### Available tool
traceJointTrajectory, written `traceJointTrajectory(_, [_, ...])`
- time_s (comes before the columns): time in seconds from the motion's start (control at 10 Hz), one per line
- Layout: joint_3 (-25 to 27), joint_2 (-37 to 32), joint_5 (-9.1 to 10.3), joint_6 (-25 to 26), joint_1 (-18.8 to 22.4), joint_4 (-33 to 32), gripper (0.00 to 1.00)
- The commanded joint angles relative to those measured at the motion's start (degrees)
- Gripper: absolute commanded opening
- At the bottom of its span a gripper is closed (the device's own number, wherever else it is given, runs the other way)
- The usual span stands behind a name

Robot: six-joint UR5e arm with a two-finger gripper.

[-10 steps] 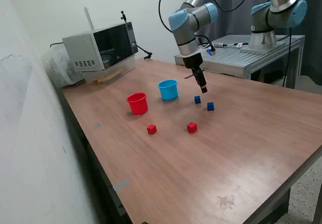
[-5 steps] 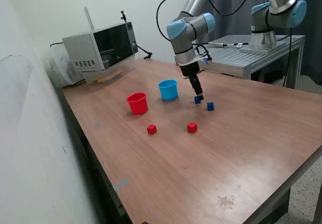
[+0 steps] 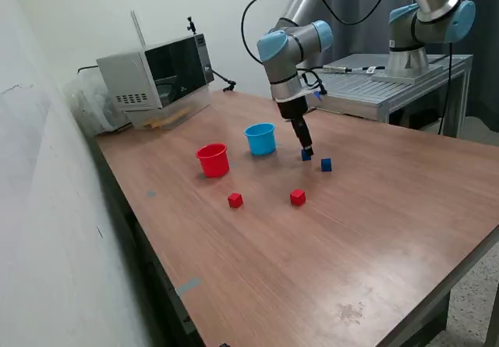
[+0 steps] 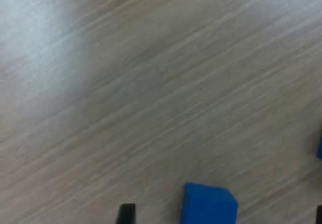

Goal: Place red objects in the red bin, and blue objects in the blue bin.

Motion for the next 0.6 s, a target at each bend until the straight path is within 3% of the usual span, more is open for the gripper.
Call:
traceJointTrajectory(0.0, [0.1, 0.1, -0.39, -0.1, 0.0, 0.0, 1.0])
traceJointTrajectory(0.2, [0.1, 0.8, -0.39, -0.4, 0.0, 0.0, 1.0])
traceJointTrajectory(0.3, [0.0, 0.8, -0.3, -0.6, 0.1, 0.0, 0.0])
traceJointTrajectory(0.5, [-0.1, 0.8, -0.04, -3.0, 0.0, -0.2, 0.0])
